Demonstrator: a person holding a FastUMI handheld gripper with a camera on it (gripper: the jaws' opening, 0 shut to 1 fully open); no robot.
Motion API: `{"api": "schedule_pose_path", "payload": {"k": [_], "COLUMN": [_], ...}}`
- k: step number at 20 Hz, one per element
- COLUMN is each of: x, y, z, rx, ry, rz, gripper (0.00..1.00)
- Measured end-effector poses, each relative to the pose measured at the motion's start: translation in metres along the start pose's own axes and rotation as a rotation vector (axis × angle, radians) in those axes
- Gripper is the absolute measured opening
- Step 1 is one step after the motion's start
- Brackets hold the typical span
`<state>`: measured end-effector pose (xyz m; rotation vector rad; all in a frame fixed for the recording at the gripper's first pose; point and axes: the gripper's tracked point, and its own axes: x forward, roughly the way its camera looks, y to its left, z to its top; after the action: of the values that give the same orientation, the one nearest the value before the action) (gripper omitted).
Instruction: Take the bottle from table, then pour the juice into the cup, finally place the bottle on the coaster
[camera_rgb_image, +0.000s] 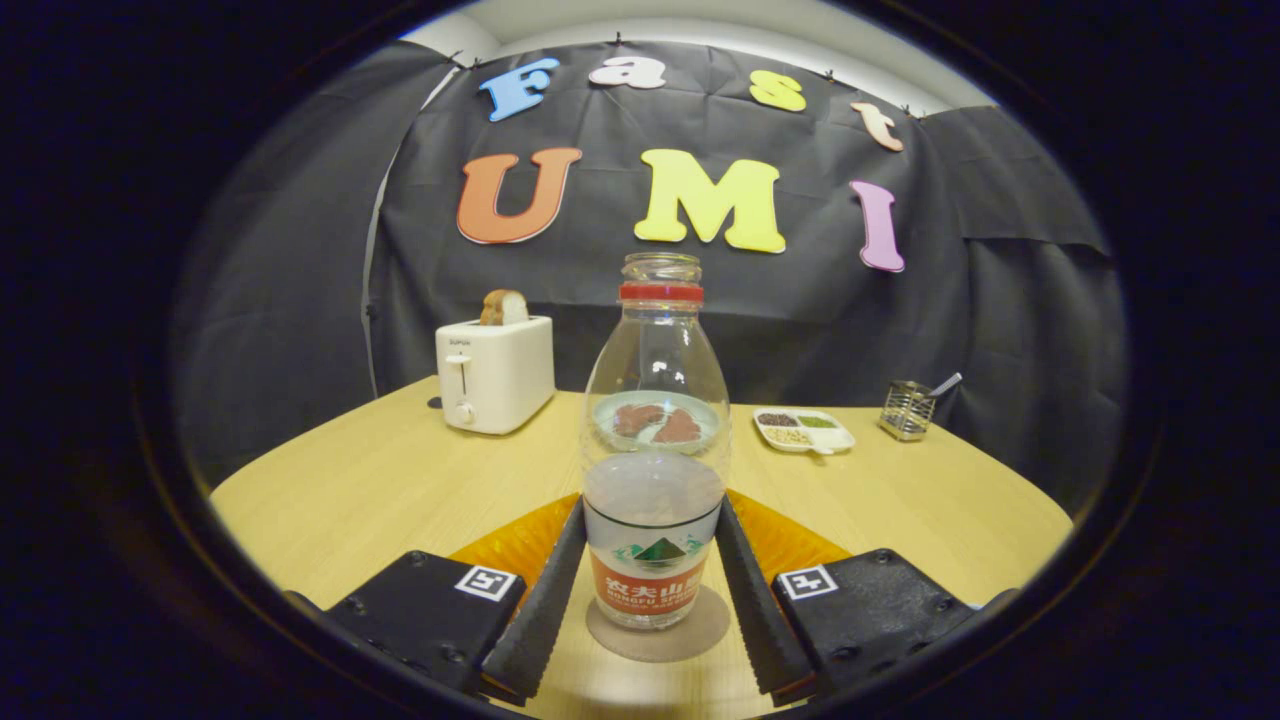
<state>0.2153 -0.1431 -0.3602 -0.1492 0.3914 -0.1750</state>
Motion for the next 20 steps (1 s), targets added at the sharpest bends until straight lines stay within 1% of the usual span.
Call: {"api": "schedule_pose_path", "payload": {"k": [5, 10, 12, 14, 15, 17, 20], "x": [-0.006, -0.002, -0.003, -0.005, -0.007, -0.011, -0.02], "y": [-0.008, -0.006, -0.006, -0.002, -0.001, -0.004, -0.008], "z": [-0.003, -0.01, -0.009, -0.01, -0.008, -0.003, -0.002], "rx": [0.003, -0.004, 0.0, 0.006, 0.003, -0.015, -0.018], "ry": [-0.01, 0.005, 0.005, 0.007, 0.004, -0.008, -0.014], "rz": [0.0, 0.017, 0.011, 0.027, 0.029, 0.02, 0.015], "gripper": [0.8, 0.82, 0.82, 0.83, 0.91, 1.0, 1.0]}}
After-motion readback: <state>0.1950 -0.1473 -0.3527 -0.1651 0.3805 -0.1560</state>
